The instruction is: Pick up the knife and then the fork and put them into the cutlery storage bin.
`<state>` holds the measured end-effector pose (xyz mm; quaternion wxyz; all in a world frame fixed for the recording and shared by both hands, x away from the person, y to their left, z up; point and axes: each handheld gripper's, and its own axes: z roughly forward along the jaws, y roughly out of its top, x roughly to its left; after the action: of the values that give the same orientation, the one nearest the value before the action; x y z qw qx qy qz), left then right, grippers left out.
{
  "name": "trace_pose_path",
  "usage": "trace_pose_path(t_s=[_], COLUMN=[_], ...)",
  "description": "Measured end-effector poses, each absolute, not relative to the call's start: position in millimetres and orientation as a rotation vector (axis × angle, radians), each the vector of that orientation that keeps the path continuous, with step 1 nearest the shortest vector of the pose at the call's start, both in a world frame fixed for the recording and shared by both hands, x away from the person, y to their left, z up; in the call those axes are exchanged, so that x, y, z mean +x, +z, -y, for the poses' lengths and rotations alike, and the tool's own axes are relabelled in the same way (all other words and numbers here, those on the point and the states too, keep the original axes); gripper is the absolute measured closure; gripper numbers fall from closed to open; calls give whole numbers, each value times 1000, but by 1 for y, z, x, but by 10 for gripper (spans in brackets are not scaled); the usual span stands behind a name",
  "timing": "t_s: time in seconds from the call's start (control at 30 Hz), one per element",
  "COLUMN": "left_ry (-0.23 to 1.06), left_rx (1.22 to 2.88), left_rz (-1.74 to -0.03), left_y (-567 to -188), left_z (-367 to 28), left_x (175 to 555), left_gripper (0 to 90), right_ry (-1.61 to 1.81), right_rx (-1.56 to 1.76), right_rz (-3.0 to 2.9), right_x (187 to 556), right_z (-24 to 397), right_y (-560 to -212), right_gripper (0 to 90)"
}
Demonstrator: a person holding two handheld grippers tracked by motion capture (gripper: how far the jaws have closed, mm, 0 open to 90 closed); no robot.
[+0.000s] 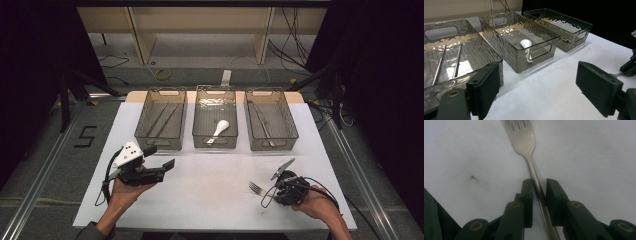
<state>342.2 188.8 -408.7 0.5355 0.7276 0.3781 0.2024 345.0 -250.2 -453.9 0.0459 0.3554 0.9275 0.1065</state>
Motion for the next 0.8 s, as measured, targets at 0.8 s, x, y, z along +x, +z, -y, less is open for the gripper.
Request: trace_pose_path(t_s=[0.8], left_ry=[484], left_rx=[1732], left_rz=[-901], left_y=[-408], left_z=[-190], left_x=[342], left_gripper=[193], right_ry=[347], right_rx=[1034], right_rz=[-2847], right_x=[344], right_z=[248], right_y=[-448], right_gripper=[854])
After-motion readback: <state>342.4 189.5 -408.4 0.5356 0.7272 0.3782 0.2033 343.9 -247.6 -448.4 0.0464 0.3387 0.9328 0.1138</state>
